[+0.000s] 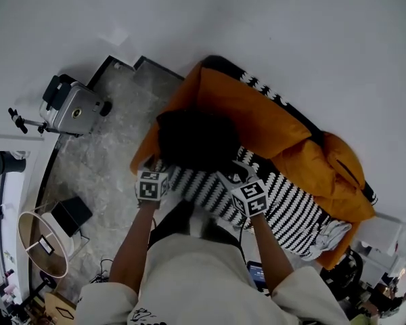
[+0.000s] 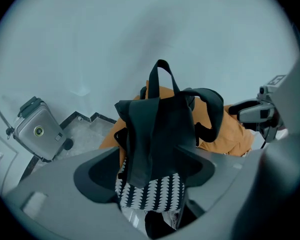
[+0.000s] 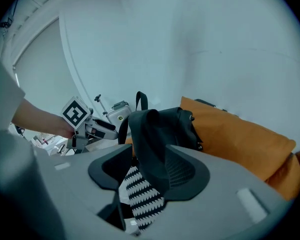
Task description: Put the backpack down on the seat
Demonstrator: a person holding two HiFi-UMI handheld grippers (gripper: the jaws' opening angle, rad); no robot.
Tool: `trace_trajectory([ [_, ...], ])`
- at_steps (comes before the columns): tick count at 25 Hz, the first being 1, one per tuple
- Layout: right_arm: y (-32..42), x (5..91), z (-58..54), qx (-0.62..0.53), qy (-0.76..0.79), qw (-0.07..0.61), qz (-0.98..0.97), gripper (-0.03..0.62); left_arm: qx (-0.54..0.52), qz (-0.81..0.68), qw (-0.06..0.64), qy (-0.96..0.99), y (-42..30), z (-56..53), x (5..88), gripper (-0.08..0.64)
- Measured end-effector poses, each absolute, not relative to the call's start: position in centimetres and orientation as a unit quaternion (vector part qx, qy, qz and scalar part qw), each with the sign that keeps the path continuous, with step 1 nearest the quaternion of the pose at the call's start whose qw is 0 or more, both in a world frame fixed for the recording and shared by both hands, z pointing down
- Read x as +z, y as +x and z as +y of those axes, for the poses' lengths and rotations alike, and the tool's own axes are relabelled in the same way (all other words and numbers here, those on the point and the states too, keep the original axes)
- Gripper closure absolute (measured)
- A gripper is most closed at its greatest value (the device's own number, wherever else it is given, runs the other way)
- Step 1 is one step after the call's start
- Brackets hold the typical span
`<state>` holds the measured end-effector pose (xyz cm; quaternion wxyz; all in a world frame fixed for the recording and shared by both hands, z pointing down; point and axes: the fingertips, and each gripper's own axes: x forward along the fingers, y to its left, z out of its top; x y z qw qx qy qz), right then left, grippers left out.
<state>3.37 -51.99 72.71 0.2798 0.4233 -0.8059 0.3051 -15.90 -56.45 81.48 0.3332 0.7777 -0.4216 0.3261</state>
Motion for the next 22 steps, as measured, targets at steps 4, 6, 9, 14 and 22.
trace_trajectory([
  [4, 6.1, 70.7, -51.1, 0.287, 0.455, 0.261, -0.802, 0.467, 0.329, -0.423, 0.322, 0.781, -15.3, -54.7, 79.9, 0.254],
  [6, 7.5, 69.5, -50.7, 0.277, 0.475, 0.254, -0.796, 0.535, 0.325, -0.423, 0.314, 0.786, -14.8, -53.9, 78.7, 0.279],
  [9, 9.2, 67.7, -50.0, 0.26, 0.491, 0.248, -0.794, 0.588, 0.314, -0.423, 0.296, 0.797, -13.9, -53.1, 76.8, 0.319],
  [14, 11.4, 65.0, -48.4, 0.235, 0.503, 0.25, -0.793, 0.589, 0.298, -0.426, 0.261, 0.814, -12.4, -52.3, 73.4, 0.386],
  [22, 13.4, 59.2, -45.8, 0.178, 0.516, 0.222, -0.808, 0.589, 0.26, -0.443, 0.207, 0.833, -10.6, -50.3, 67.4, 0.536],
])
